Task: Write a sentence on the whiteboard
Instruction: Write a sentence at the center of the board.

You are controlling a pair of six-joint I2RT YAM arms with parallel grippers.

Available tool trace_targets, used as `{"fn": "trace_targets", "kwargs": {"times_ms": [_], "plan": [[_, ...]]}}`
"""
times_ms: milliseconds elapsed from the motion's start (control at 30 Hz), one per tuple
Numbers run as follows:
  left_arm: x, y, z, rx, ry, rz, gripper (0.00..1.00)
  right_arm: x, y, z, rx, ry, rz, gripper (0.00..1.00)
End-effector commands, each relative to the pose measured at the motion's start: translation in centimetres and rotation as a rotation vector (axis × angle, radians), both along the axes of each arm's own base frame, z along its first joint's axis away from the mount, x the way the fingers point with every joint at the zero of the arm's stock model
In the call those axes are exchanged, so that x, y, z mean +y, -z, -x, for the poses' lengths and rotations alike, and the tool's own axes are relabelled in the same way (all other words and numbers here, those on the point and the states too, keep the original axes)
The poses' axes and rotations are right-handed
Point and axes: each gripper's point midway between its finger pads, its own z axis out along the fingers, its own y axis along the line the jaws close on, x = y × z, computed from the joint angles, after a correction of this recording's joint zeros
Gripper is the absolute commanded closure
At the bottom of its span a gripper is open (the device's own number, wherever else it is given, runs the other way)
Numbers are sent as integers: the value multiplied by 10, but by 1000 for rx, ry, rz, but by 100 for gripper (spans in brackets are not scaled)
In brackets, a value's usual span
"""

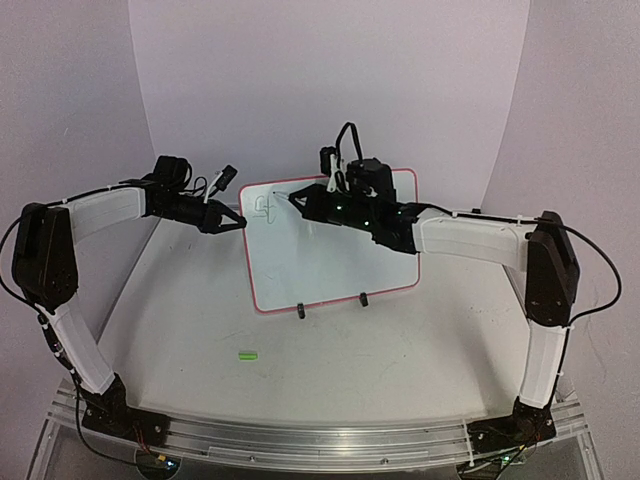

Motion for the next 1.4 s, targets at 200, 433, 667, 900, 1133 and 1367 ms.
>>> {"fn": "trace_targets", "kwargs": {"times_ms": [200, 433, 667, 900, 1133, 1367], "plan": [[5, 9, 0, -37, -14, -77, 100, 1, 2, -10, -1, 30, 4, 100], [5, 9, 0, -36, -15, -77, 100, -2, 9, -13, 14, 59, 17, 100], [5, 9, 0, -39, -15, -77, 100, -12, 14, -14, 23, 102, 30, 100], [5, 8, 0, -41, -14, -76, 100, -20, 17, -11, 29, 120, 44, 100], [5, 7, 1, -42, -15, -77, 100, -20, 33, -4, 62, 94, 60, 100], [5, 7, 1, -43, -14, -75, 100, -24, 41, 2, 81, 86, 70, 100]]}}
